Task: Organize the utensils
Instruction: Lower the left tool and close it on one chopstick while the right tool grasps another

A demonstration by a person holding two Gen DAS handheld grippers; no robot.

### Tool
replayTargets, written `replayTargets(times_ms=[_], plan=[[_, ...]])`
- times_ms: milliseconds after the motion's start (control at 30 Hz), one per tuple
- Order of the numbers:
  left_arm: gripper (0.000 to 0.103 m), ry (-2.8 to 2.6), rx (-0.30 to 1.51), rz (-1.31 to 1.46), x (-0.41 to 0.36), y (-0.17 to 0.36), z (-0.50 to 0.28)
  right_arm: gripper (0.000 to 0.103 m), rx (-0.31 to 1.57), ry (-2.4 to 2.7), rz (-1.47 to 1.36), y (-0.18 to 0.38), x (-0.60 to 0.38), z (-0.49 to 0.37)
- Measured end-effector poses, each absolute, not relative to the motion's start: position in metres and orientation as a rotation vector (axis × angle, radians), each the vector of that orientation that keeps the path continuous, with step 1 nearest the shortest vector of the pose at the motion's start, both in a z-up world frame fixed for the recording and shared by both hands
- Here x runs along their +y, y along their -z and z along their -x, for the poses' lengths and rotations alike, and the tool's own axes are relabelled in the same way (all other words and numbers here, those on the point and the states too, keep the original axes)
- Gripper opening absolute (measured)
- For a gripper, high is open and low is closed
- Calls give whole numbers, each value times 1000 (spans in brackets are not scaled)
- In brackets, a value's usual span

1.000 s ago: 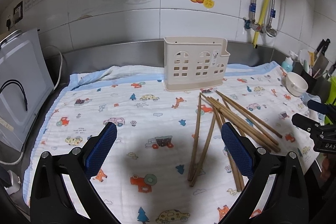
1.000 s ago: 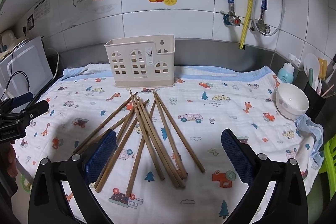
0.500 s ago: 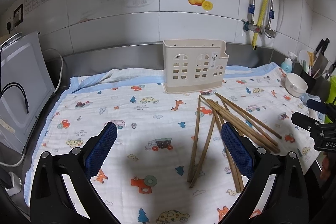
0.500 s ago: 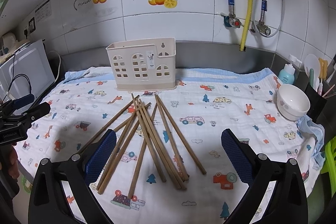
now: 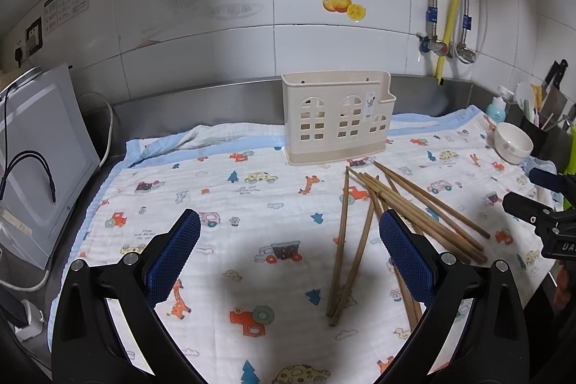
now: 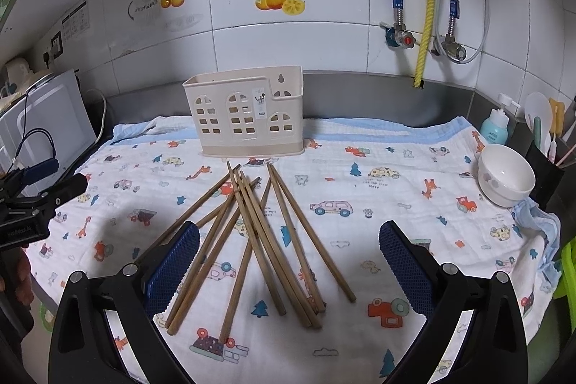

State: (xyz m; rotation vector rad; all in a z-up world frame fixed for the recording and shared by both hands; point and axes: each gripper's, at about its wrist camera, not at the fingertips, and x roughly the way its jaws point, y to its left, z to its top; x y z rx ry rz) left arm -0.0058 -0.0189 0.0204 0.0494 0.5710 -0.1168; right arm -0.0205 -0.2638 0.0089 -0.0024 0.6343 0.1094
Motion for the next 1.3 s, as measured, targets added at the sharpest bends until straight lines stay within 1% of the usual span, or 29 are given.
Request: replayTargets(times_ms=[267,333,367,433,467,500,600,667,733,767,800,833,867,967,1033,1067,1133,1200,1233,1300], plan=[[98,102,593,-60,-15,-9,1,96,676,-108,6,12,-277,18],[92,107,610,-55,-14,-4,-1,96,684,-106,12,18,-281,18],[91,111,622,-53,-15,-1,-3,95,687,-103,15,20,-283,18],[82,115,644,-48,-15,6,-8,94,695,-102,14,25,-287,18],[80,119,654,-47,-16,10,-9,93,700,-101,13,27,-290,17],[77,124,663,-45,-17,14,-11,91,706,-100,13,30,-292,17],[73,142,684,-39,-18,23,-15,79,725,-102,15,38,-299,14],[73,148,703,-33,-18,31,-19,79,742,-100,15,45,-304,11],[72,160,717,-30,-19,37,-22,70,756,-104,17,52,-309,8],[72,165,724,-30,-19,39,-23,69,764,-109,18,55,-311,7],[72,168,729,-35,-20,42,-25,65,771,-113,19,58,-313,5],[70,175,734,-40,-22,44,-26,60,778,-118,21,61,-314,3],[69,190,739,-37,-22,45,-27,59,784,-123,21,64,-315,2],[61,235,771,-16,-24,53,-33,53,801,-125,24,72,-319,-3],[53,250,786,-32,-29,57,-36,46,808,-131,18,75,-320,-6],[51,257,793,-39,-31,59,-37,45,810,-135,15,76,-321,-7],[44,276,808,-56,-36,62,-40,38,812,-140,13,78,-322,-9],[40,293,814,-71,-40,64,-42,34,822,-152,7,80,-322,-12],[35,307,819,-76,-43,65,-44,34,825,-156,10,81,-322,-13],[31,336,830,-85,-49,68,-47,33,829,-161,18,83,-320,-14]])
